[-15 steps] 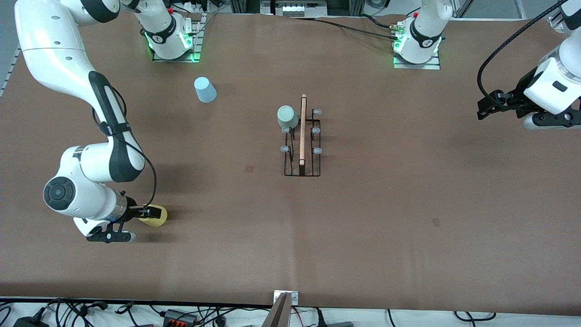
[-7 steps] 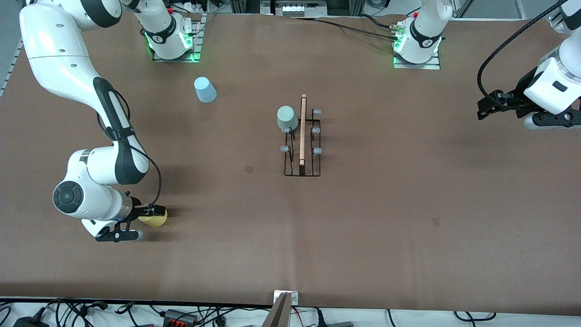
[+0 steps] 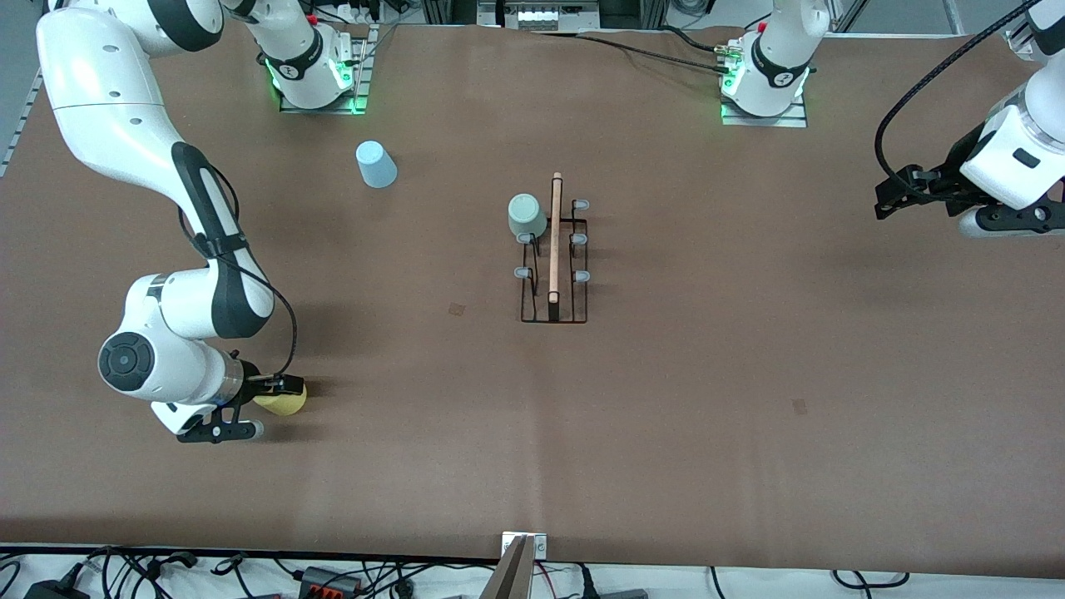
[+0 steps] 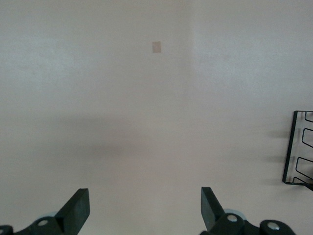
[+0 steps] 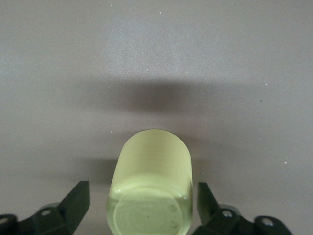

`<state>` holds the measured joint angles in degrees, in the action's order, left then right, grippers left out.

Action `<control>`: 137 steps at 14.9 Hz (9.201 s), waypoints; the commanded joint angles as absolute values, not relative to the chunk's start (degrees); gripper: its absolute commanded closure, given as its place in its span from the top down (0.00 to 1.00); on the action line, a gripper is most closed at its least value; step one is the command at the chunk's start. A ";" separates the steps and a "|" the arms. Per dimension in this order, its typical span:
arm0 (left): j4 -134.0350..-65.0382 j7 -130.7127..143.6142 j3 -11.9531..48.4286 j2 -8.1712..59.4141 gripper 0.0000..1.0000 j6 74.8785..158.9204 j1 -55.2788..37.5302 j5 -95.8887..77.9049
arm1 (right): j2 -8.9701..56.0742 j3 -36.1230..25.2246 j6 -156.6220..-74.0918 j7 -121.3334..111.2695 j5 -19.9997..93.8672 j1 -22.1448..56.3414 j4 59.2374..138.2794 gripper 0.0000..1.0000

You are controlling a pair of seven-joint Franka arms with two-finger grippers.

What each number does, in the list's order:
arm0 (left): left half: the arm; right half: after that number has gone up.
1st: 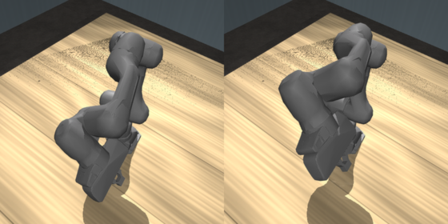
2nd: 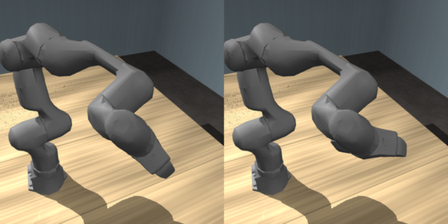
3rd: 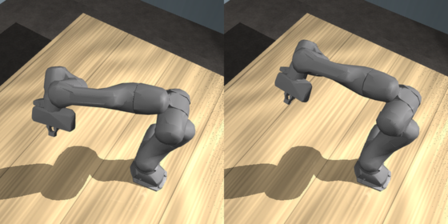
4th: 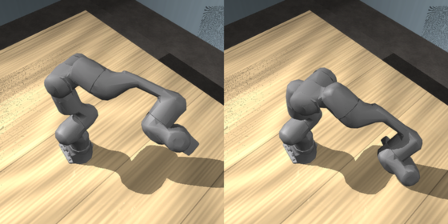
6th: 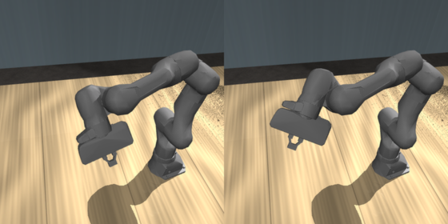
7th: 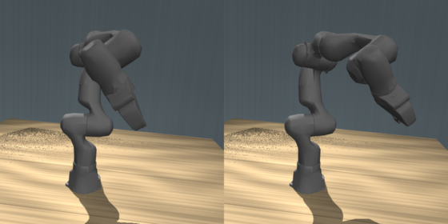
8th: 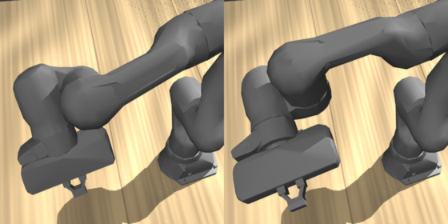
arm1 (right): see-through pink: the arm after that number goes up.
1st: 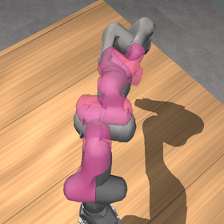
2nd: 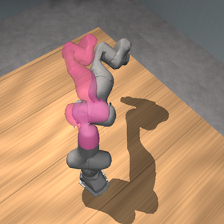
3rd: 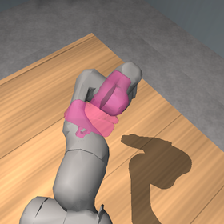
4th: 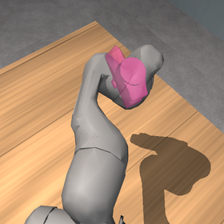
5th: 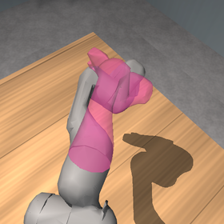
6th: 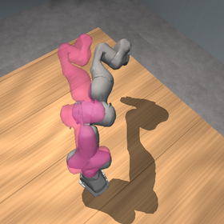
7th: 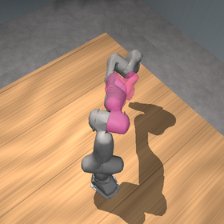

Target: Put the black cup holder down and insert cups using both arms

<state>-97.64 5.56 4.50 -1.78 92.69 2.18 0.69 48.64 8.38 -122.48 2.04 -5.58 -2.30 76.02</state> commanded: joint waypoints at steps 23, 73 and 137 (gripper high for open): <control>-95.98 5.10 4.22 -1.05 1.00 91.32 1.93 1.32 | 37.70 19.86 -103.62 39.43 -6.68 19.32 71.98 0.30; -95.98 4.57 4.22 -1.05 1.00 91.32 2.29 1.32 | 41.50 18.98 -110.66 52.91 -5.98 26.28 69.61 1.00; -95.98 4.57 4.22 -1.05 1.00 91.41 2.29 1.32 | 1.14 -0.79 -95.80 -1.67 -1.14 -1.67 94.04 1.00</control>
<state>-97.61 5.56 4.42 -1.77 92.58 2.34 0.69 1.74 -0.91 -95.25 -1.61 -1.40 -1.38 93.64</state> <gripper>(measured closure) 0.000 0.000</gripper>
